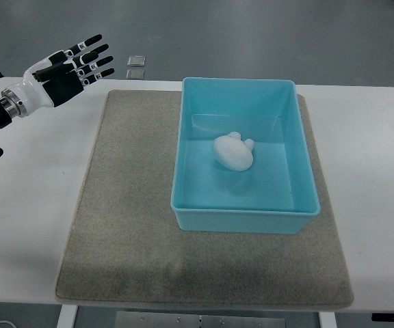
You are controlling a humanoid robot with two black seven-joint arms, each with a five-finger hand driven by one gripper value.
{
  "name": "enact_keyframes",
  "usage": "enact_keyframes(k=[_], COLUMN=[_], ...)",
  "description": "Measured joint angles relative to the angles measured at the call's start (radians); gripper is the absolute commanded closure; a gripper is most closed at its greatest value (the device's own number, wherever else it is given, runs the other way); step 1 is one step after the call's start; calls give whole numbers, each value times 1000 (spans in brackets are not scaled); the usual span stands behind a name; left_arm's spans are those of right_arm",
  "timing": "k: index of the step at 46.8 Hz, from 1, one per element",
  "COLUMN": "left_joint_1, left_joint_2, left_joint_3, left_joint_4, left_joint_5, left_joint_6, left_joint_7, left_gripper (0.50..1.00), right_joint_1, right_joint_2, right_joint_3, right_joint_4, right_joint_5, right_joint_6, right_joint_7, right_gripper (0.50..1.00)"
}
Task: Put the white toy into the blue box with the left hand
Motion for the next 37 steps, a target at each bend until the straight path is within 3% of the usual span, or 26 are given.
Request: enact_keyframes(k=[37], left_joint_1=[28], left_joint_2=[0], left_joint_3=[-25], left_joint_4=[0], left_joint_5=[-6], left_joint_6=[-1], left_joint_7=[-3], left_gripper=[500], right_joint_1=[0], right_joint_2=[0], right_joint_3=[0], right_joint_4=[0], right_joint_5=[0], right_joint_6=[0], right_joint_7=[0], right_gripper=[564])
